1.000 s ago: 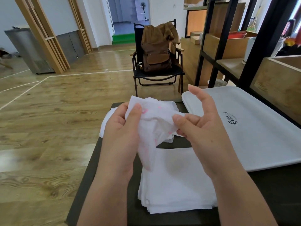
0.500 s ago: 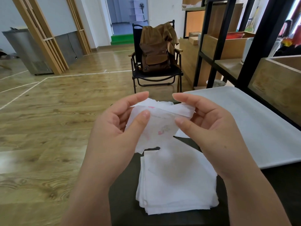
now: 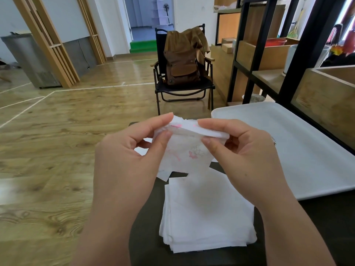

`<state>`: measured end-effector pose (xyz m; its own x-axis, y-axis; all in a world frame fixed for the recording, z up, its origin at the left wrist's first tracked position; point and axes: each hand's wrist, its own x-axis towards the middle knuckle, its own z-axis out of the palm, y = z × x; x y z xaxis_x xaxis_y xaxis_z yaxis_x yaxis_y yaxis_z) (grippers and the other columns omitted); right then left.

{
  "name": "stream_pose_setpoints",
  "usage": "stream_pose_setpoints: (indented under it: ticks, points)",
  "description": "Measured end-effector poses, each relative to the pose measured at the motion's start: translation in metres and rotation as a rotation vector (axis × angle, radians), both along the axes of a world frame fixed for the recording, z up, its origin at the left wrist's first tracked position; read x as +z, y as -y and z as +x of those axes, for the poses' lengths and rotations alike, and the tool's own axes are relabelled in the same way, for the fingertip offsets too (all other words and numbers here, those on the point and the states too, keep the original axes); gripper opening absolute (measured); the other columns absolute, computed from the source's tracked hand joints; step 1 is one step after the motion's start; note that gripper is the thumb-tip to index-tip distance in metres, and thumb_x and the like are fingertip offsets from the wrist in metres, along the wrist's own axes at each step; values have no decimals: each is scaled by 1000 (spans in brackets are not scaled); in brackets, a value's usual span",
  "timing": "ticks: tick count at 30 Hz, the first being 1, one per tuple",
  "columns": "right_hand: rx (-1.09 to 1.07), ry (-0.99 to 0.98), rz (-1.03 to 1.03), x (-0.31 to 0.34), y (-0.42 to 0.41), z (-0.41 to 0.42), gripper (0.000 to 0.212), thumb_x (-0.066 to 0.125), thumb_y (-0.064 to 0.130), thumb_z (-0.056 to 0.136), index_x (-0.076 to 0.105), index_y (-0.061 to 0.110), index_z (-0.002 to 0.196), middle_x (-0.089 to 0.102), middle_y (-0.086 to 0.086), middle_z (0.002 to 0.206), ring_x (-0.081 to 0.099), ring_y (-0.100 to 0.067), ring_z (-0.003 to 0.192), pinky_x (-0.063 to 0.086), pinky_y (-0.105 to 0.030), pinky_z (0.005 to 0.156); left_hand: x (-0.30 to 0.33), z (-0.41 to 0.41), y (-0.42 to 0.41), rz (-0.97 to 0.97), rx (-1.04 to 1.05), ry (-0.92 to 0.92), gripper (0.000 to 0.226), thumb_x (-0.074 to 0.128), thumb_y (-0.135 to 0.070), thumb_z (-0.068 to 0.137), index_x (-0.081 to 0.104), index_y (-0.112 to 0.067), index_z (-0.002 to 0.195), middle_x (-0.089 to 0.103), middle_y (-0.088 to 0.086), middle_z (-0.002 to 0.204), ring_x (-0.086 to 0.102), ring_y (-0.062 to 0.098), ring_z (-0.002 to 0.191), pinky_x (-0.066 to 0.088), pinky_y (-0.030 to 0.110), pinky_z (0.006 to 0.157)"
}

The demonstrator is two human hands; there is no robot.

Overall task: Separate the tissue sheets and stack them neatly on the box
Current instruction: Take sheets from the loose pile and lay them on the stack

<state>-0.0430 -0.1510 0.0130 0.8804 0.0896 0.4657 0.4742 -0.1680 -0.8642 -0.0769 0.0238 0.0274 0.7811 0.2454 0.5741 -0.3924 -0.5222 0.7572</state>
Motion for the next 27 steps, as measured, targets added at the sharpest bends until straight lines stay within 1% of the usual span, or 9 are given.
stream_pose_setpoints:
  ticks: [3, 11, 14, 16, 18, 21, 23, 25, 27]
  points:
    - [-101, 114, -130, 1, 0, 0, 25, 68, 23, 85, 66, 47, 91, 64, 21, 86, 57, -2, 84, 44, -8, 66, -2, 0, 3, 67, 82, 3, 18, 73, -37, 84, 70, -54, 89, 67, -34, 86, 62, -2, 80, 42, 4, 66]
    - [-183, 175, -224, 6, 15, 2, 8, 51, 56, 90, 57, 54, 86, 49, 19, 112, 42, 9, 112, 47, -13, 73, 3, 3, 10, 99, 41, 65, 9, 70, -39, 83, 61, -41, 81, 58, -26, 109, 57, 6, 111, 46, 10, 80]
    - [-115, 162, -221, 13, 21, -3, 14, 60, 61, 83, 57, 51, 94, 52, 29, 110, 47, 9, 112, 47, -11, 78, 4, 2, 14, -83, -152, 24, 9, 63, -32, 87, 58, -36, 82, 70, -16, 91, 66, 7, 88, 52, 22, 66]
    - [-17, 93, -211, 17, 25, -8, 31, 65, 59, 74, 58, 49, 103, 61, 26, 101, 57, 2, 104, 49, -14, 78, 4, 0, 17, -92, -174, 18, 6, 63, -35, 87, 58, -34, 83, 67, -11, 73, 62, 17, 71, 50, 36, 59]
    - [14, 32, -221, 19, 28, -11, 31, 67, 51, 73, 60, 49, 103, 66, 21, 95, 62, -4, 94, 52, -19, 73, 4, -3, 20, -114, -189, 9, 8, 62, -42, 85, 58, -35, 84, 62, -4, 63, 58, 23, 62, 49, 47, 54]
    - [-34, 12, -188, 22, 33, -14, 13, 63, 39, 82, 69, 41, 93, 70, 9, 86, 64, -10, 80, 53, -15, 58, 4, -5, 22, -193, -198, -27, 14, 63, -48, 80, 61, -35, 86, 62, 21, 71, 59, 39, 66, 52, 58, 60]
    - [-64, 0, -178, 25, 38, -16, 13, 60, 38, 86, 72, 39, 88, 71, 8, 81, 65, -10, 77, 54, -19, 61, 5, -7, 22, -231, -235, -96, 17, 72, -46, 79, 66, -37, 92, 61, 31, 81, 60, 48, 77, 54, 65, 67]
    - [-68, -19, -178, 30, 43, -20, 14, 60, 34, 89, 72, 40, 84, 72, 12, 78, 66, -6, 75, 53, -15, 66, 5, -9, 23, -251, -291, -146, 18, 77, -40, 80, 71, -38, 96, 69, 19, 82, 67, 38, 81, 58, 53, 68]
    - [-51, -56, -140, 35, 46, -26, 20, 61, 32, 90, 74, 38, 77, 71, 13, 69, 64, -3, 62, 48, -9, 55, 6, -10, 23, -303, -347, -158, 12, 75, -37, 80, 76, -38, 91, 76, -3, 84, 72, 13, 79, 57, 24, 64]
